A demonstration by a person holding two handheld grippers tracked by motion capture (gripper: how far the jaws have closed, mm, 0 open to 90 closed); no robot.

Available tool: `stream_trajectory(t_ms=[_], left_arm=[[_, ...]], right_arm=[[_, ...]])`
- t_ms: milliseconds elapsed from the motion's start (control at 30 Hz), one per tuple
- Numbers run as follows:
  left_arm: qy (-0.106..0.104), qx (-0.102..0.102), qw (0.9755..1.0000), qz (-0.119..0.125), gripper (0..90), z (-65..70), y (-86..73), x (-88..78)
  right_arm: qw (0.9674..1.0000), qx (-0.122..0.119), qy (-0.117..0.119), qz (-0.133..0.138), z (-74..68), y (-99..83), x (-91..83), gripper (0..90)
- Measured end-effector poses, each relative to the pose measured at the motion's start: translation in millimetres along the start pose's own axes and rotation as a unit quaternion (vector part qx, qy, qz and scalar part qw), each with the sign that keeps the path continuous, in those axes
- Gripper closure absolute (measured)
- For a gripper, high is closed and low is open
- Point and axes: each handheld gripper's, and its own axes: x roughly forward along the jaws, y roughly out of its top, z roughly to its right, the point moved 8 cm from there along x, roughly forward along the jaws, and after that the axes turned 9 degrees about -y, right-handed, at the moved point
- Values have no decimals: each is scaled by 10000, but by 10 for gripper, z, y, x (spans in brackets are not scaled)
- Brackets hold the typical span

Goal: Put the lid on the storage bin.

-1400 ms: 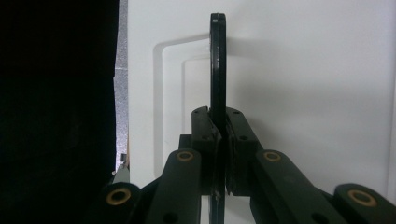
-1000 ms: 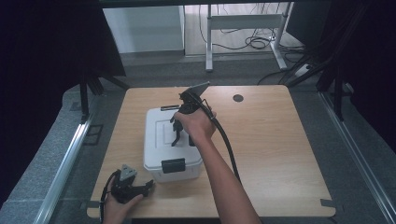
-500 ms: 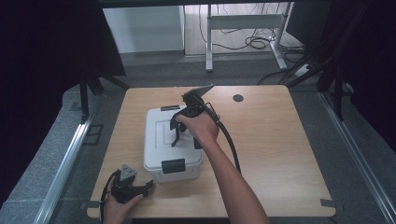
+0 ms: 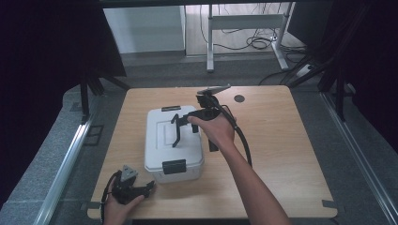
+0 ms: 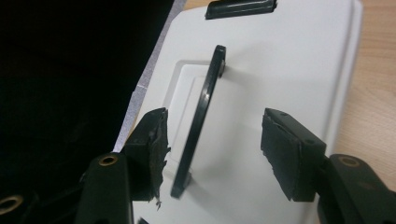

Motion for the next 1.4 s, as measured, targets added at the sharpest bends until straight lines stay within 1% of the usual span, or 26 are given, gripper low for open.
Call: stream_trajectory(t_ms=[67,267,300,367,433,500,533,567,600,667,700,733,767,800,867,900,933,967,1000,1033,1067,1100,1133,1200,1300,1400], left_arm=[[0,2,10000,-2,133,0,0,0],[1,1,10000,-6,133,0,0,-1],[2,2,10000,-5,133,0,0,-1],[-1,0,10000,-4,133,0,0,-1],[-1,1,10000,-4,133,0,0,-1],[-1,0,10000,8,132,0,2,2],[-1,1,10000,9,132,0,2,2],[-2,1,10000,8,132,0,2,2],[-2,0,10000,9,132,0,2,3],[0,6,10000,8,132,0,2,2],[-2,0,10000,15,132,1,2,3],[-2,0,10000,15,132,1,2,3],[-2,0,10000,14,132,1,2,3],[-2,0,10000,13,132,1,2,3],[-2,1,10000,12,132,1,2,3],[-3,0,10000,13,131,0,2,3],[-3,2,10000,12,131,0,3,3],[-3,2,10000,12,131,0,3,4],[-3,1,10000,13,131,0,3,4],[-4,1,10000,13,130,0,3,4],[-4,1,10000,12,129,0,4,5],[1,2,10000,13,129,-1,4,5],[1,2,10000,11,129,-1,5,5],[1,1,10000,10,129,-1,5,5],[1,3,10000,9,128,-1,5,5],[0,3,10000,8,128,-2,5,6]], right_arm=[[9999,-74,40,85,46,-31,-45,399],[9989,-256,155,348,263,-195,-214,376],[9987,-251,189,399,310,-225,-243,375],[9983,-174,239,493,437,-294,-314,369],[9980,-103,285,552,533,-350,-375,366],[9973,-66,337,642,664,-428,-444,361],[9968,-42,324,725,769,-492,-485,356],[9968,-42,324,725,769,-492,-485,356],[9967,-38,294,756,818,-522,-499,351],[9963,-21,205,832,963,-613,-528,344],[9961,8,158,870,1077,-700,-544,341],[9961,8,158,870,1077,-700,-544,341],[9960,27,154,878,1126,-744,-551,340],[9959,53,165,893,1214,-838,-558,339],[9958,63,173,900,1242,-874,-557,339],[9959,86,206,872,1318,-997,-548,339],[9959,86,206,872,1318,-997,-548,339],[9962,89,189,846,1391,-1103,-525,339],[9962,89,189,846,1391,-1103,-525,339],[9964,90,192,823,1418,-1142,-515,339],[9971,157,173,725,1496,-1241,-481,339],[9971,157,173,725,1496,-1241,-481,339],[9976,166,102,666,1558,-1293,-474,339],[9975,194,99,669,1577,-1307,-473,339],[9980,259,91,561,1646,-1382,-440,339],[9979,329,128,548,1665,-1392,-426,339]])
